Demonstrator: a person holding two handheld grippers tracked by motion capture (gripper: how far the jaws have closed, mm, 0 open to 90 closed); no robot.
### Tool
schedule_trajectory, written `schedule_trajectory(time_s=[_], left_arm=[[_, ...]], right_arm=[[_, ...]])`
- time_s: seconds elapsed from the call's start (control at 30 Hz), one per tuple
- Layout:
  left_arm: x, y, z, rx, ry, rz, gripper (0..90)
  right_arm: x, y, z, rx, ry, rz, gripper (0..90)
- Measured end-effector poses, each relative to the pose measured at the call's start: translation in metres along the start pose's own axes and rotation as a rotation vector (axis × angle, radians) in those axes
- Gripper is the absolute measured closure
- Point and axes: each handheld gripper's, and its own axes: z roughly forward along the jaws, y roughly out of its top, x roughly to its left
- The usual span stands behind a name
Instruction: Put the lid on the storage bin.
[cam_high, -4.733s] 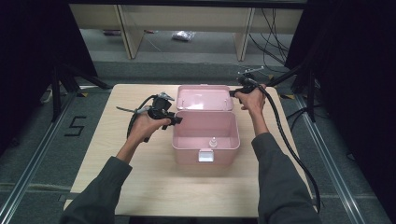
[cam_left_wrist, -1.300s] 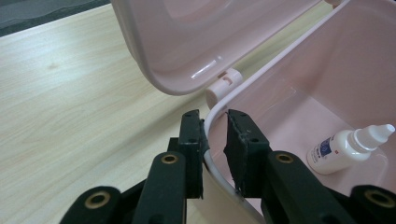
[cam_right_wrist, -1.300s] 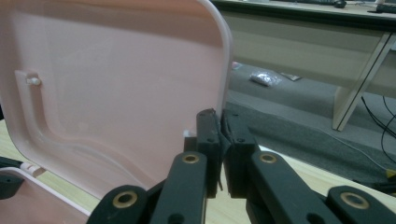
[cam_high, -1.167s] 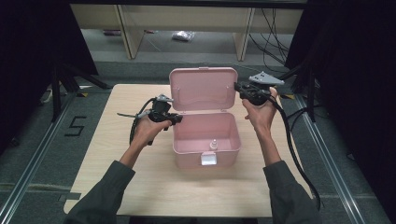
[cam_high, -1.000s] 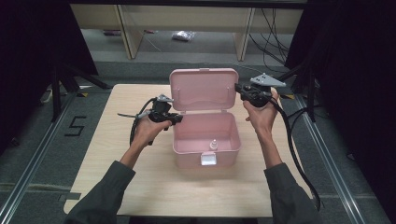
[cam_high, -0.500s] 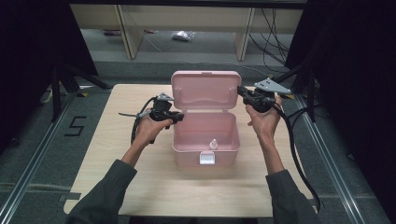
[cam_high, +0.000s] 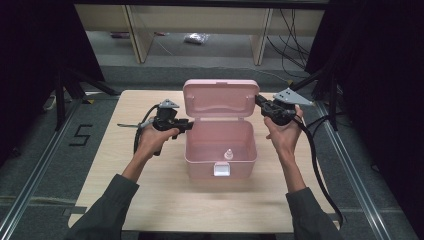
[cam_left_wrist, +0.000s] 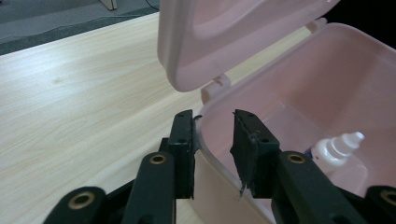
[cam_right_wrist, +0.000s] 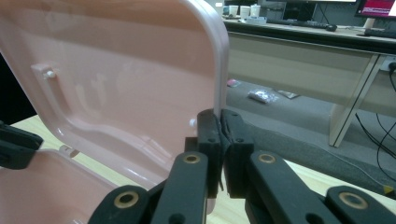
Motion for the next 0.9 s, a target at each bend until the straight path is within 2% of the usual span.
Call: schedule_trajectory(time_s=[0.1, 0.13, 0.2, 0.23, 0.3, 0.33, 0.37, 0.43, 0.47, 0.5, 0.53, 0.57, 0.6, 0.73, 0.77, 0.8, 0.9], left_arm=[[-0.006, -0.001, -0.009, 0.002, -0.002, 0.034, 66.9], [-0.007, -0.001, -0.011, 0.000, -0.006, 0.037, 66.5], [-0.011, -0.002, -0.014, -0.013, -0.005, 0.033, 66.1], [-0.011, -0.002, -0.017, -0.004, -0.005, 0.046, 65.9], [-0.012, -0.003, -0.019, -0.021, -0.016, 0.031, 65.8], [-0.011, -0.004, -0.022, -0.013, -0.013, 0.045, 65.5], [-0.012, -0.005, -0.022, -0.023, -0.020, 0.027, 65.2], [-0.012, -0.005, -0.026, -0.014, -0.020, 0.044, 64.7], [-0.013, -0.005, -0.028, -0.019, -0.028, 0.046, 64.7], [-0.014, -0.005, -0.029, -0.032, -0.031, 0.035, 64.6], [-0.015, -0.005, -0.031, -0.032, -0.037, 0.038, 64.5], [-0.016, -0.005, -0.032, -0.034, -0.030, 0.042, 64.3], [-0.016, -0.006, -0.034, -0.021, -0.034, 0.059, 64.2], [-0.018, -0.011, -0.037, -0.031, -0.045, 0.040, 63.9], [-0.016, -0.012, -0.039, -0.016, -0.053, 0.055, 63.8], [-0.017, -0.013, -0.038, -0.029, -0.053, 0.040, 63.9], [-0.017, -0.015, -0.040, -0.027, -0.048, 0.037, 63.9]], right_arm=[[0.000, -0.001, -0.003, 0.009, -0.001, -0.005, 88.2], [0.002, -0.002, -0.004, -0.003, -0.002, 0.004, 88.2], [0.001, -0.002, -0.005, 0.004, -0.003, -0.025, 88.2], [0.003, -0.003, -0.007, 0.003, -0.009, -0.012, 88.2], [0.004, -0.004, -0.009, 0.007, -0.007, -0.017, 88.1], [0.004, -0.004, -0.010, -0.004, -0.004, -0.024, 88.1], [0.004, -0.004, -0.010, 0.004, 0.003, -0.017, 88.0], [0.005, -0.005, -0.013, -0.003, -0.008, -0.034, 88.0], [0.006, -0.006, -0.014, 0.002, 0.007, -0.022, 87.9], [0.006, -0.006, -0.016, 0.007, 0.001, -0.038, 87.9], [0.007, -0.006, -0.017, 0.010, 0.008, -0.026, 87.9], [0.005, -0.007, -0.017, -0.001, -0.007, -0.060, 87.9], [0.006, -0.007, -0.018, 0.006, 0.003, -0.045, 87.9], [0.008, -0.009, -0.021, 0.008, -0.001, -0.049, 87.7], [0.010, -0.009, -0.022, 0.011, 0.004, -0.030, 87.7], [0.007, -0.009, -0.022, 0.000, -0.003, -0.074, 87.6], [0.009, -0.011, -0.024, 0.013, 0.010, -0.052, 87.5]])
